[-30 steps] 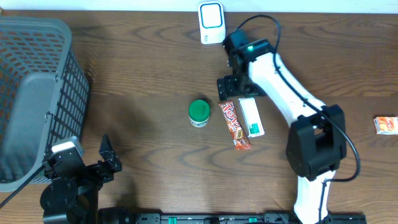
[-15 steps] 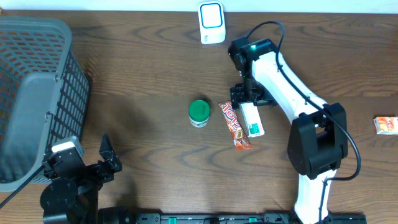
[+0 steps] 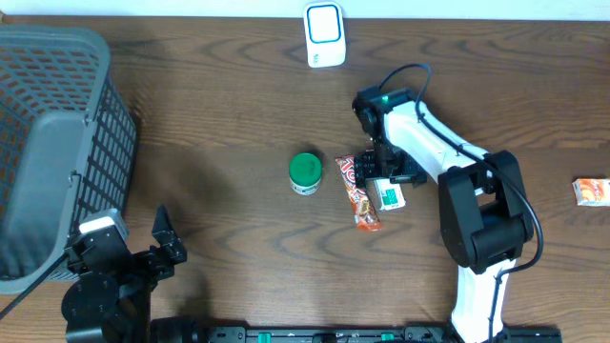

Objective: Scan the item barcode

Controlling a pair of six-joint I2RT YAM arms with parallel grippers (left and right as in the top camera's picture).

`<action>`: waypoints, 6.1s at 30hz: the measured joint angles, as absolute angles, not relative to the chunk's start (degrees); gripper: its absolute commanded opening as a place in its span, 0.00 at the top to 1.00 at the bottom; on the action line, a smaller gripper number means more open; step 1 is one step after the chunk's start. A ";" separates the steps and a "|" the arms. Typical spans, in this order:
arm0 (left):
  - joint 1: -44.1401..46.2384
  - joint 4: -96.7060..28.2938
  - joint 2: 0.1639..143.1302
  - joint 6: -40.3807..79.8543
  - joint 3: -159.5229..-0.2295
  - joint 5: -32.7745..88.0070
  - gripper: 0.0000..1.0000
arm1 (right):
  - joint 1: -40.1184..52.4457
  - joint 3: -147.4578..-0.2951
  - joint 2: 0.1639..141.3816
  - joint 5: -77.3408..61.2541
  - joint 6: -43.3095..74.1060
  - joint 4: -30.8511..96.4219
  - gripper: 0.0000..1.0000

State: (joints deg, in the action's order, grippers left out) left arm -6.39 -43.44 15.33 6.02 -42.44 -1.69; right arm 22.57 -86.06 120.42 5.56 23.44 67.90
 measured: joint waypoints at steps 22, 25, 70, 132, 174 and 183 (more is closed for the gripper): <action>-6.39 -43.46 15.33 6.02 -42.44 -1.69 0.04 | 21.82 -78.52 117.36 1.32 14.90 57.19 0.51; -6.39 -43.46 15.33 6.02 -42.44 -1.69 0.04 | 21.76 -78.52 117.38 2.13 8.86 56.95 0.42; -6.39 -43.46 15.33 6.02 -42.44 -1.69 0.04 | 22.63 -80.55 119.37 0.56 16.16 62.85 0.92; -6.39 -43.46 15.33 6.02 -42.44 -1.69 0.04 | 6.63 -95.57 119.63 -9.23 96.01 80.73 0.01; -6.39 -43.46 15.33 6.02 -42.44 -1.69 0.04 | 7.01 -84.25 120.29 3.90 102.26 59.35 0.41; -6.39 -43.46 15.33 6.02 -42.44 -1.69 0.04 | 6.96 -84.58 120.92 4.99 97.65 58.15 0.55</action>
State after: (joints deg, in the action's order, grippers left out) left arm -6.39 -43.46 15.33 6.02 -42.44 -1.69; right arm 6.96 -84.58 120.92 4.99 97.65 58.15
